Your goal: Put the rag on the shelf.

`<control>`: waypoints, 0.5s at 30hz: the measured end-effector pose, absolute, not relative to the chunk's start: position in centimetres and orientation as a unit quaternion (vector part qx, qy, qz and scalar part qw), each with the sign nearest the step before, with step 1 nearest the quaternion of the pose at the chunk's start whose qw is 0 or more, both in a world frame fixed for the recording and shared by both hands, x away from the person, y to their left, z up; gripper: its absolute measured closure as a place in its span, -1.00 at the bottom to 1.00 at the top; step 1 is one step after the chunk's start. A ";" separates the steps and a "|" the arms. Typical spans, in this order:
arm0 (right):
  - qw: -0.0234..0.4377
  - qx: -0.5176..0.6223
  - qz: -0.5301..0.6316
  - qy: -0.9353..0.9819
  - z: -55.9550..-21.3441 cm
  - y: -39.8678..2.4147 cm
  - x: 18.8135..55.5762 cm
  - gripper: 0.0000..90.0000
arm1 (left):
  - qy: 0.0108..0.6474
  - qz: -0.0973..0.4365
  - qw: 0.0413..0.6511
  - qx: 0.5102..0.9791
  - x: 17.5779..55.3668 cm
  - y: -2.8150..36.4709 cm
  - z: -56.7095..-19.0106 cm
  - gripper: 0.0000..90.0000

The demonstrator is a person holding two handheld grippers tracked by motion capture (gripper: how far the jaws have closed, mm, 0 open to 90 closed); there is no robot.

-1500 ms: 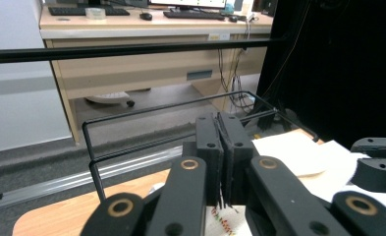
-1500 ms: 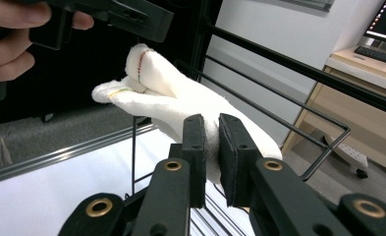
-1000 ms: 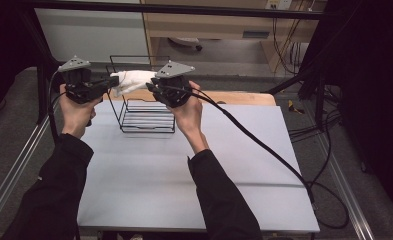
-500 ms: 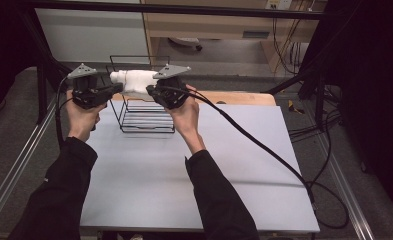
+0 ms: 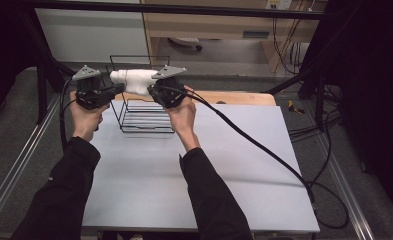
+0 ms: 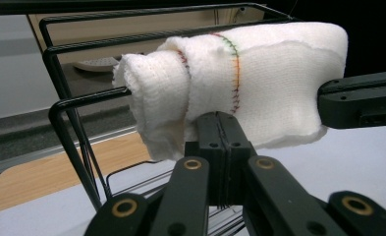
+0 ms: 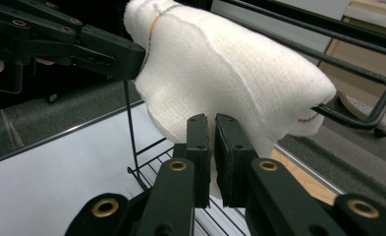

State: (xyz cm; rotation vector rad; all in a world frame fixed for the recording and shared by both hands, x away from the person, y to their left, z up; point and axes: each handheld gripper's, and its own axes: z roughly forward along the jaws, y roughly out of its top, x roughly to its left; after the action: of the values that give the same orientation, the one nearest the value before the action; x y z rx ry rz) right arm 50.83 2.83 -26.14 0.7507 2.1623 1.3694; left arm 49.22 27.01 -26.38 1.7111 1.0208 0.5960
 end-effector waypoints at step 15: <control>0.215 0.275 0.515 0.783 -25.0 -0.3 48.0 0.06 | 0.405 0.232 0.488 0.737 45.7 27.8 -27.4 0.39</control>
State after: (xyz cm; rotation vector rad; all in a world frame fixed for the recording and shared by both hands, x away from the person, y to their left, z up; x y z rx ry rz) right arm 47.97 -0.26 -24.98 0.7637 2.1707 1.4295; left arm 45.71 27.85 -27.40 1.7926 0.9856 0.5644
